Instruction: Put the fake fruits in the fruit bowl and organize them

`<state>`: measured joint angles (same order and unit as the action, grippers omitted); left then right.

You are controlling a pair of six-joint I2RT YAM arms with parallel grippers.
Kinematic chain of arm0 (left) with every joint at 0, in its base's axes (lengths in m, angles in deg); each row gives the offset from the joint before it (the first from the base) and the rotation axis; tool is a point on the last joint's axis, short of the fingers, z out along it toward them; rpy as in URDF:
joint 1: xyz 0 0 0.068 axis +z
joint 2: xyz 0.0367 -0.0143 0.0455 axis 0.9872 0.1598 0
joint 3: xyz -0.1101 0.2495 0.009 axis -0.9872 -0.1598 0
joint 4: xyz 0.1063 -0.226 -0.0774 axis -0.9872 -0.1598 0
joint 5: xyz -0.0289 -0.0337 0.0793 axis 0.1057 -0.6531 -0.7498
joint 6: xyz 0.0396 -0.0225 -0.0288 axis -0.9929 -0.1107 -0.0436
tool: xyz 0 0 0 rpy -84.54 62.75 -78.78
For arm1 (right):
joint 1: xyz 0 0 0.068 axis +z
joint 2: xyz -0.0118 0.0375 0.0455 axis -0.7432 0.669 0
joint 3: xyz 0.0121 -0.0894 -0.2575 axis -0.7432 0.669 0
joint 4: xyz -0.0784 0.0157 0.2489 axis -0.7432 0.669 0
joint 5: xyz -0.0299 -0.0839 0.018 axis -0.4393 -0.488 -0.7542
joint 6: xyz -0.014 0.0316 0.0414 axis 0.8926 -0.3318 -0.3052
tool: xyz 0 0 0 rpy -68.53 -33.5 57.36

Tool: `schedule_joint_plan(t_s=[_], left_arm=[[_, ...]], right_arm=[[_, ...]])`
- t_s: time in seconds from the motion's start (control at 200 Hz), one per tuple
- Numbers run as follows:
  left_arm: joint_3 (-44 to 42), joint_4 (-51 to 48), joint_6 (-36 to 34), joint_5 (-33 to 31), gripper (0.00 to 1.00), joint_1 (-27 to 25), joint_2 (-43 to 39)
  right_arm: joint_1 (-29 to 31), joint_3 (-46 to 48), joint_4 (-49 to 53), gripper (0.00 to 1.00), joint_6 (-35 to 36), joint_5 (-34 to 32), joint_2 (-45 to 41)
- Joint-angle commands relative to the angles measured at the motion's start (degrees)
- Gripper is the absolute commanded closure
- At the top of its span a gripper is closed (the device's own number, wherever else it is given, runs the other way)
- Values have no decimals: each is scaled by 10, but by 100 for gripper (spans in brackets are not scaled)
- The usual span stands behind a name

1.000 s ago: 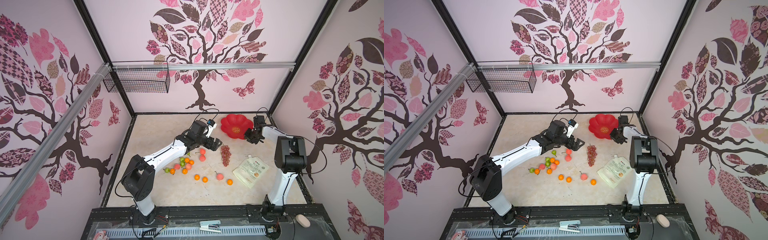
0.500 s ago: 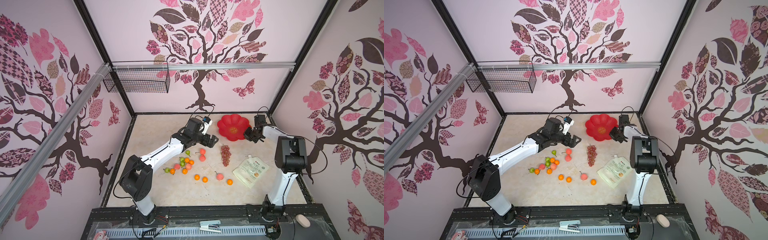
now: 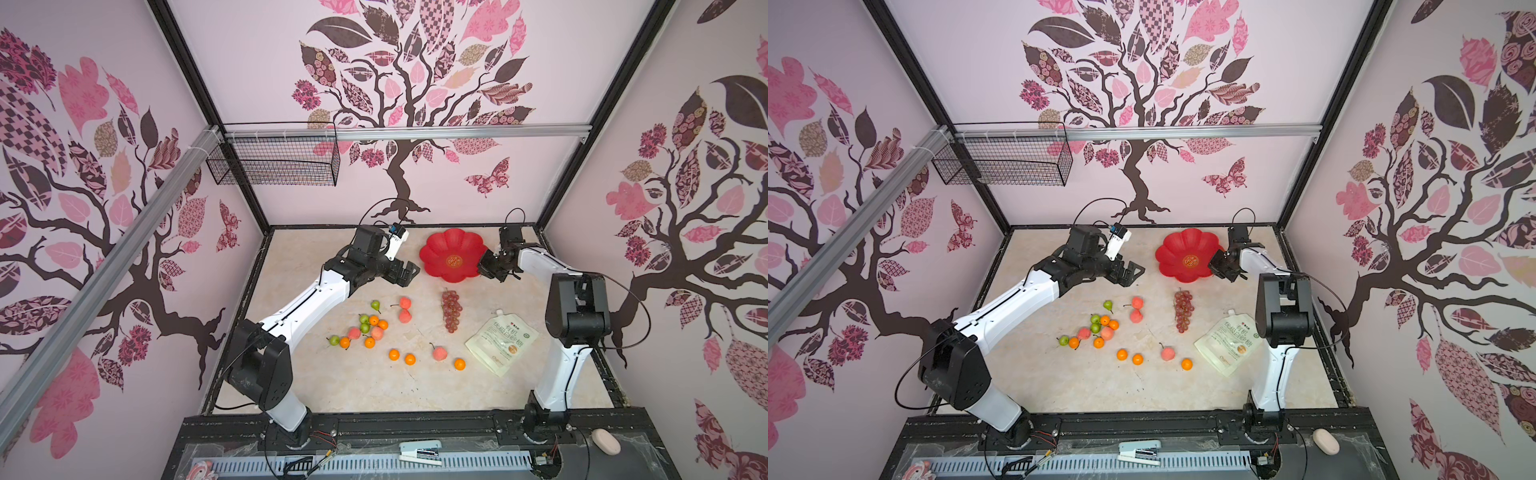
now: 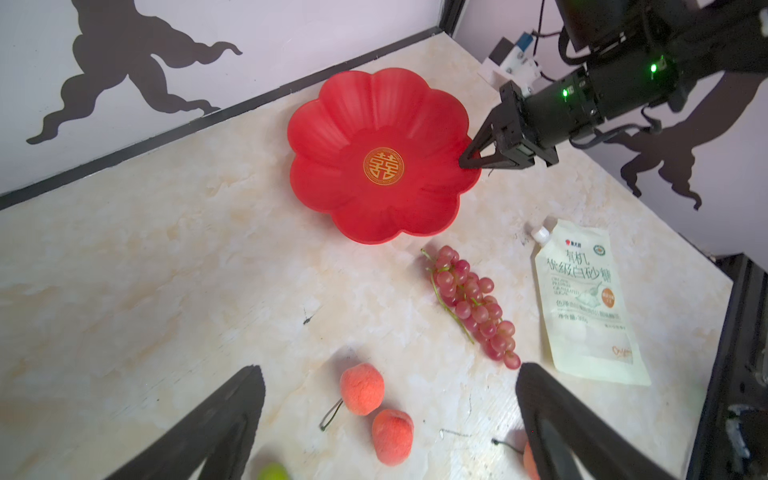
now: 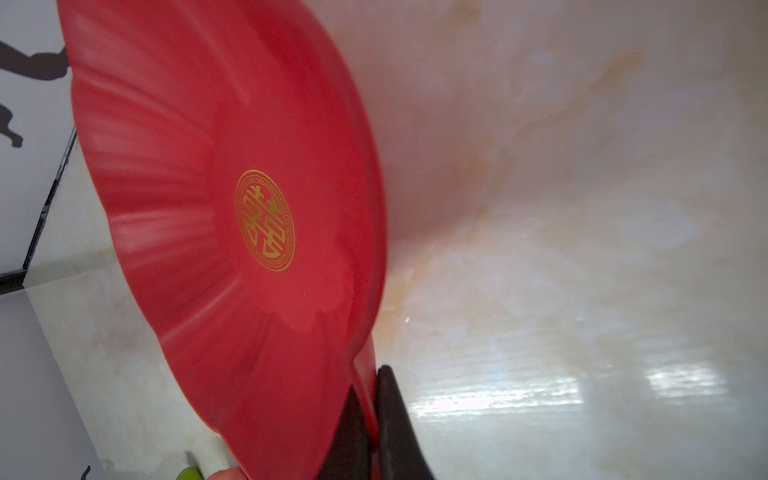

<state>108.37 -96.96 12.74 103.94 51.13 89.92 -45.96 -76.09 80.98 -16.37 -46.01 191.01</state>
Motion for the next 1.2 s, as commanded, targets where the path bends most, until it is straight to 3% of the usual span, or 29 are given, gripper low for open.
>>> schedule_joint_plan(t_s=[0.0,0.23,0.465,0.865,1.195], left_arm=[[-3,-42,-96,38,4,6,-48],[-66,-52,-192,45,4,20,-114],[-78,-58,-211,146,4,72,-106],[-92,-64,-230,175,3,74,-94],[-97,-61,-231,189,3,74,-93]], right_arm=[[31,-31,36,100,10,15,3],[78,-54,43,100,2,44,20],[108,-69,48,100,-5,77,46],[118,-101,53,98,-15,107,97],[118,-114,65,83,-4,87,90]])
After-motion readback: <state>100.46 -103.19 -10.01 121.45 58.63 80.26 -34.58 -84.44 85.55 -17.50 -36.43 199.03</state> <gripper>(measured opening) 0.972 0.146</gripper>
